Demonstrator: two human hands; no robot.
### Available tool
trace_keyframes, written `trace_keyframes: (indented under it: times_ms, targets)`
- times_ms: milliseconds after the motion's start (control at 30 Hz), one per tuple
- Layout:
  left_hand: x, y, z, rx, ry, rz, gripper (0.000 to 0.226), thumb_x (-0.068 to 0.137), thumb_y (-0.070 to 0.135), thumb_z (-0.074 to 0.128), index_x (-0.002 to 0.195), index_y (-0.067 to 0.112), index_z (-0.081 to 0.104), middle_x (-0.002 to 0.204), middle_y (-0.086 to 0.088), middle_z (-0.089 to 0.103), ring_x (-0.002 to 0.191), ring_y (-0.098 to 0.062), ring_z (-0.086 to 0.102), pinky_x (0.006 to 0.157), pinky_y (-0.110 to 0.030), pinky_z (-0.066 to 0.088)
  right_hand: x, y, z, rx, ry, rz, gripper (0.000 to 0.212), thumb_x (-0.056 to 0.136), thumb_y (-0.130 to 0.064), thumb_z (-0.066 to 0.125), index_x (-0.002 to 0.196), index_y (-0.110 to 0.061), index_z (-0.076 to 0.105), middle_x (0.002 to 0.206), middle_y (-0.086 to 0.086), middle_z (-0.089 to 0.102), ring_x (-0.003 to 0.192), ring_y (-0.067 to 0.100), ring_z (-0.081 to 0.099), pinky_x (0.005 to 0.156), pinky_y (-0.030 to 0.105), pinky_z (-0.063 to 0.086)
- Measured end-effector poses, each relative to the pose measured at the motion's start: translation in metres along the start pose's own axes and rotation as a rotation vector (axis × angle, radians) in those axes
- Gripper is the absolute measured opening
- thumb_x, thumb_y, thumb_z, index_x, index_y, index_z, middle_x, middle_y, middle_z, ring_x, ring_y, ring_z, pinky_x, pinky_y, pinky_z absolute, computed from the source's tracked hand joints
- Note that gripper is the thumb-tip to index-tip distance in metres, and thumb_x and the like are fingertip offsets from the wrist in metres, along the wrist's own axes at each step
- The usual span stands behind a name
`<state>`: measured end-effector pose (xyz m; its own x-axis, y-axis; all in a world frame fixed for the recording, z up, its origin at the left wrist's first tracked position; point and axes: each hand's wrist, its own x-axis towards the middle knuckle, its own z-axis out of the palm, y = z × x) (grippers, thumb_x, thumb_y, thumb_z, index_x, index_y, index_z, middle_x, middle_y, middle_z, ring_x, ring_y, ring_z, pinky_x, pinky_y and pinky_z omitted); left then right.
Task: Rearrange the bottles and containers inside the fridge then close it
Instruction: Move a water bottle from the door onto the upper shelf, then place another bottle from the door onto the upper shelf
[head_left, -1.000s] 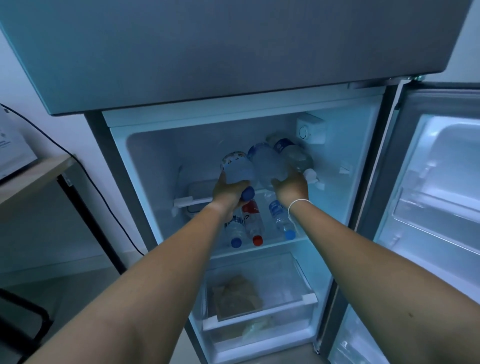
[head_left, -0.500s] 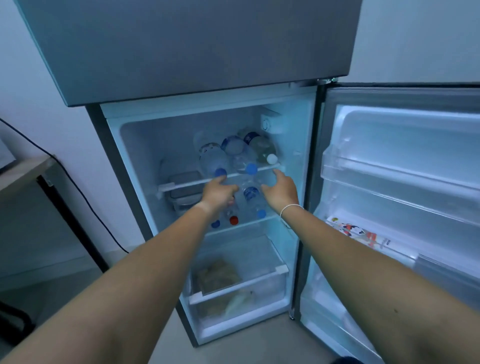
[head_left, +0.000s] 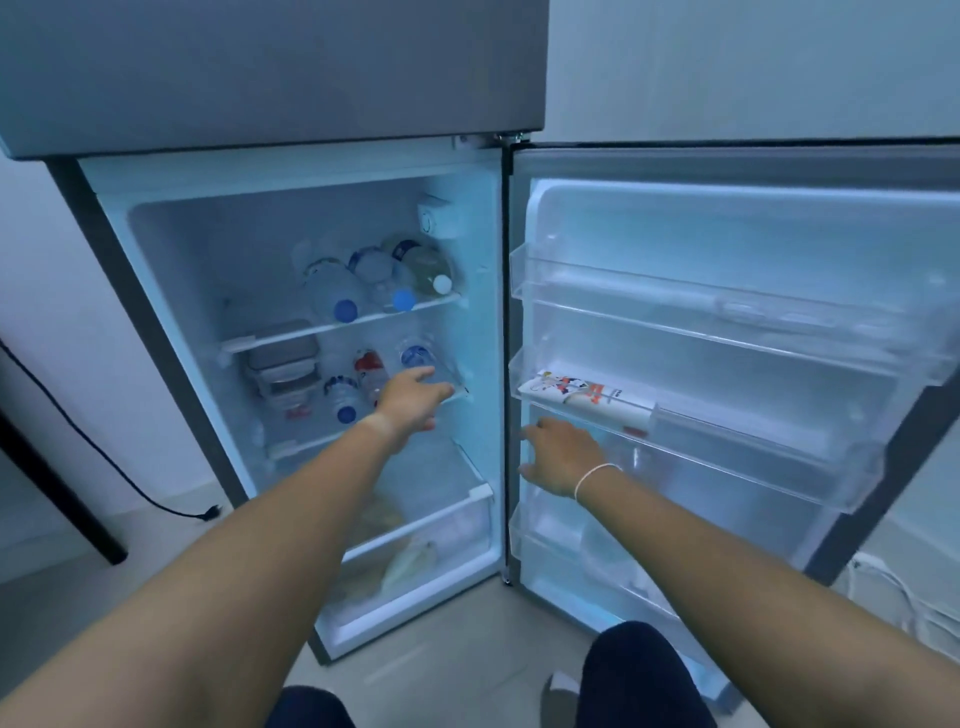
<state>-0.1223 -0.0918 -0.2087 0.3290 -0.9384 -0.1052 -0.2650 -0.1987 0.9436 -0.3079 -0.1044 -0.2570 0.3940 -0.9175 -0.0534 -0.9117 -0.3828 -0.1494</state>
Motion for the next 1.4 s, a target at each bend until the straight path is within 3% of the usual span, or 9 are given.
trace_keyframes:
  times_ms: [167, 367, 500, 600, 667, 733, 833, 1100, 1400]
  targets:
    - [-0.006, -0.004, -0.019, 0.093, 0.052, 0.025, 0.054, 0.088, 0.017, 0.060, 0.139, 0.011, 0.044, 0.098, -0.011, 0.054, 0.063, -0.020, 0.044, 0.056, -0.027, 0.041, -0.012, 0.031, 0.010, -0.494, -0.087, -0.053, 0.046, 0.090, -0.028, 0.052, 0.134, -0.019, 0.044, 0.134, 0.010, 0.046, 0.126, 0.030, 0.044, 0.103, 0.039, 0.034]
    - [-0.012, -0.017, -0.041, 0.127, 0.106, 0.009, 0.051, 0.088, 0.016, 0.061, 0.137, 0.012, 0.047, 0.103, -0.010, 0.055, 0.062, -0.018, 0.044, 0.053, -0.025, 0.038, -0.008, 0.058, 0.023, -1.022, -0.249, -0.091, 0.052, 0.097, -0.030, 0.041, 0.147, -0.025, 0.029, 0.153, 0.011, 0.025, 0.144, 0.041, 0.014, 0.117, 0.052, 0.012]
    - [-0.015, -0.025, -0.060, 0.164, 0.150, 0.003, 0.053, 0.088, 0.019, 0.061, 0.138, 0.013, 0.047, 0.115, -0.012, 0.059, 0.081, -0.025, 0.049, 0.062, -0.030, 0.045, -0.001, 0.071, 0.030, -1.232, -0.280, -0.139, 0.056, 0.099, -0.033, 0.037, 0.150, -0.027, 0.015, 0.160, 0.011, 0.005, 0.144, 0.046, 0.005, 0.116, 0.059, 0.004]
    - [-0.015, -0.031, -0.079, 0.178, 0.207, 0.005, 0.051, 0.088, 0.019, 0.061, 0.137, 0.014, 0.048, 0.105, -0.008, 0.058, 0.079, -0.024, 0.050, 0.056, -0.025, 0.049, 0.006, 0.078, 0.028, -1.308, -0.312, -0.179, 0.065, 0.099, -0.034, 0.038, 0.151, -0.028, 0.000, 0.160, 0.014, -0.006, 0.144, 0.045, 0.009, 0.116, 0.057, 0.006]
    - [-0.016, -0.034, -0.092, 0.203, 0.261, 0.014, 0.052, 0.087, 0.018, 0.062, 0.137, 0.012, 0.049, 0.122, -0.009, 0.059, 0.094, -0.024, 0.058, 0.068, -0.030, 0.053, 0.010, 0.080, 0.027, -1.350, -0.310, -0.201, 0.067, 0.099, -0.031, 0.039, 0.151, -0.025, -0.003, 0.159, 0.020, -0.002, 0.141, 0.045, 0.020, 0.115, 0.057, 0.015]
    - [-0.017, -0.036, -0.106, 0.235, 0.340, 0.025, 0.050, 0.086, 0.018, 0.063, 0.134, 0.009, 0.052, 0.133, -0.011, 0.058, 0.113, -0.025, 0.058, 0.091, -0.035, 0.048, 0.013, 0.078, 0.026, -1.342, -0.321, -0.208, 0.063, 0.098, -0.024, 0.040, 0.151, -0.021, 0.005, 0.156, 0.025, 0.010, 0.137, 0.043, 0.029, 0.112, 0.054, 0.023]
    - [-0.025, -0.036, -0.125, 0.312, 0.543, 0.047, 0.041, 0.086, 0.020, 0.059, 0.126, 0.009, 0.059, 0.127, -0.012, 0.063, 0.111, -0.025, 0.059, 0.091, -0.027, 0.041, 0.018, 0.069, 0.025, -1.334, -0.310, -0.227, 0.054, 0.097, -0.018, 0.041, 0.147, -0.017, 0.021, 0.144, 0.021, 0.031, 0.131, 0.035, 0.040, 0.105, 0.046, 0.034]
    - [-0.037, -0.026, -0.167, 0.398, 0.871, 0.126, 0.039, 0.082, 0.028, 0.052, 0.118, 0.013, 0.054, 0.122, -0.015, 0.052, 0.114, -0.036, 0.050, 0.095, -0.046, 0.044, 0.007, 0.025, 0.022, -1.213, -0.343, -0.095, 0.043, 0.092, -0.011, 0.047, 0.135, -0.012, 0.046, 0.128, 0.017, 0.053, 0.107, 0.039, 0.061, 0.077, 0.044, 0.048]
    - [-0.036, -0.031, -0.183, 0.314, 0.786, 0.026, 0.070, 0.082, 0.034, 0.059, 0.143, 0.019, 0.026, 0.141, -0.017, 0.033, 0.123, -0.040, 0.043, 0.101, -0.052, 0.042, -0.019, -0.013, -0.005, -1.168, -0.169, -0.210, 0.054, 0.083, -0.024, 0.055, 0.132, -0.009, 0.036, 0.116, 0.020, 0.046, 0.076, 0.030, 0.054, 0.063, 0.037, 0.046]
